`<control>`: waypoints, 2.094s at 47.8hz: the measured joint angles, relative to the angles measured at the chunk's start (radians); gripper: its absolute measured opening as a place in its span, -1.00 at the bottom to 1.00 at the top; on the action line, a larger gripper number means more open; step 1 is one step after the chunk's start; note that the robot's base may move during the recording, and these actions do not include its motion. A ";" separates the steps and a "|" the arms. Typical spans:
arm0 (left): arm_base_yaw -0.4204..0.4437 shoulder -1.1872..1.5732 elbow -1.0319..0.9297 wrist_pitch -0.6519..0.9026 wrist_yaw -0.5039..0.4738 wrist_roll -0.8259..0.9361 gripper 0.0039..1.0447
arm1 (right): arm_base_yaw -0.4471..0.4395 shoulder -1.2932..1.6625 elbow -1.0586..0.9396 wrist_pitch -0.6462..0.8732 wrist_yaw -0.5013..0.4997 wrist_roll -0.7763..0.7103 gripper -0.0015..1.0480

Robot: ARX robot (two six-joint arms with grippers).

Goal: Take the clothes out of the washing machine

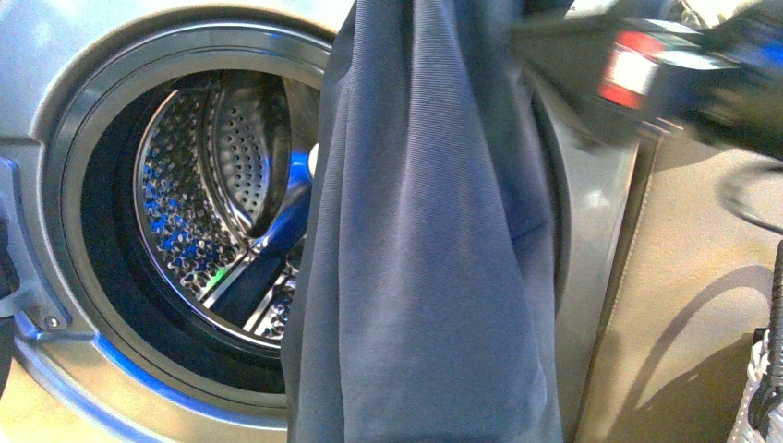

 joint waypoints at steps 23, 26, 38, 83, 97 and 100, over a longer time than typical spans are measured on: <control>0.000 0.000 0.000 0.000 0.000 0.000 -0.90 | 0.158 0.062 0.039 0.037 0.028 0.087 0.85; 0.000 0.000 0.000 0.000 0.000 0.000 -0.90 | 0.165 0.062 0.039 0.036 0.032 0.089 0.85; 0.000 0.000 0.000 0.000 0.000 0.000 -0.90 | 0.185 0.094 0.091 0.010 0.081 0.099 0.85; 0.000 0.000 -0.002 0.000 -0.002 0.000 -0.90 | 0.250 0.195 0.261 -0.114 0.348 0.245 0.65; 0.000 0.000 -0.002 0.000 -0.001 0.000 -0.90 | 0.237 0.155 0.210 -0.053 0.448 0.258 -0.20; 0.000 0.000 -0.002 0.000 -0.001 0.000 -0.90 | 0.233 0.132 0.192 -0.037 0.461 0.258 -0.36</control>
